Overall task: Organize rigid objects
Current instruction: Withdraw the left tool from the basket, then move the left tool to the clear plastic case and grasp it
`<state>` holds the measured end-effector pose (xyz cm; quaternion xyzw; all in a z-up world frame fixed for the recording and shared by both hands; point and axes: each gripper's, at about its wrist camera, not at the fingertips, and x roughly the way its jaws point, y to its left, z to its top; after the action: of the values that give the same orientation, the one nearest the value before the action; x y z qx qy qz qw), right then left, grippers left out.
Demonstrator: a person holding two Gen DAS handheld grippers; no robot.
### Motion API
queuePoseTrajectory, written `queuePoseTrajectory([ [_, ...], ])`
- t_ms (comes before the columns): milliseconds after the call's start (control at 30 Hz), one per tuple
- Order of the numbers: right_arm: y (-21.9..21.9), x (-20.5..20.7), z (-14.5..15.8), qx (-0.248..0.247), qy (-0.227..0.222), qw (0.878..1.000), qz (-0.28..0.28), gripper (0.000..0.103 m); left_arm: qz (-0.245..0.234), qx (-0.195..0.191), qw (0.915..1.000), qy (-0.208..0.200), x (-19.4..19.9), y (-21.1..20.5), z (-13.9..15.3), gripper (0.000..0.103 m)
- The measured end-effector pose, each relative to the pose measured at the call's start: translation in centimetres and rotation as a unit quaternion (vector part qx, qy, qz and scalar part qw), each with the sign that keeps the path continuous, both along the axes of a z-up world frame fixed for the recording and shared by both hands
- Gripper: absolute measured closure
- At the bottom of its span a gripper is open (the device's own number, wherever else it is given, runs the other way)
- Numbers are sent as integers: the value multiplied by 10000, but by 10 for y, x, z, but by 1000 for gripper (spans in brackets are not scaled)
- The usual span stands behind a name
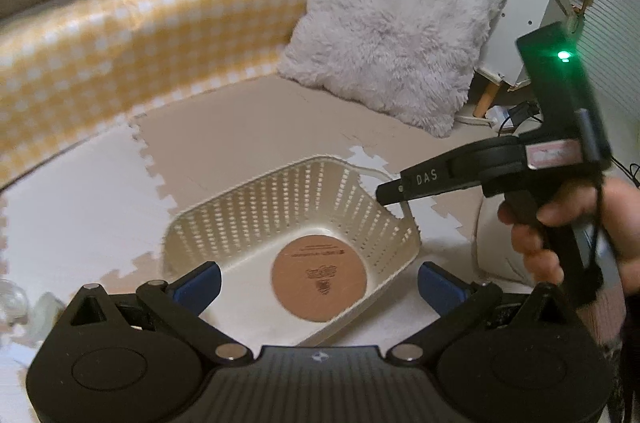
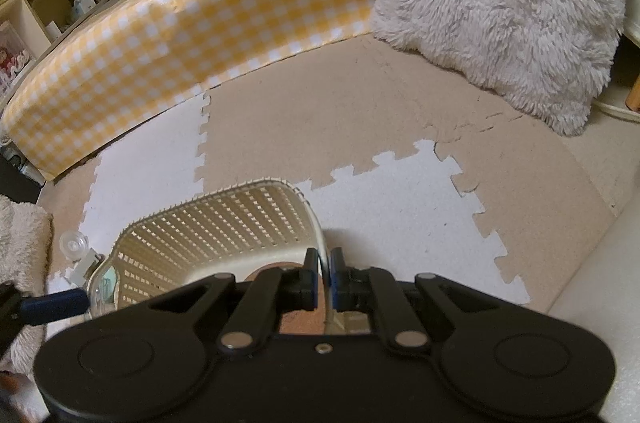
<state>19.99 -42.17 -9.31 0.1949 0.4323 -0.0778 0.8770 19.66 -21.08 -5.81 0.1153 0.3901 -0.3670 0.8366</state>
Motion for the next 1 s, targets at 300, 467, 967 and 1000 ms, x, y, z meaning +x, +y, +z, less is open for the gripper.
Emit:
queuePoseTrajectory([
  [300, 1, -1, 0, -76, -3, 10000, 15, 97, 431, -142, 9987, -215, -9, 50, 17, 0],
  [467, 2, -1, 0, -78, -8, 10000, -2, 97, 889, -303, 9955, -79, -7, 85, 18, 0],
  [967, 3, -1, 1, -164, 3, 9999, -12, 96, 2626, -809, 9589, 712, 39, 164, -13, 0],
  [1000, 4, -1, 2, -167, -11, 9999, -16, 96, 2718, -867, 9549, 822, 43, 168, -16, 0],
])
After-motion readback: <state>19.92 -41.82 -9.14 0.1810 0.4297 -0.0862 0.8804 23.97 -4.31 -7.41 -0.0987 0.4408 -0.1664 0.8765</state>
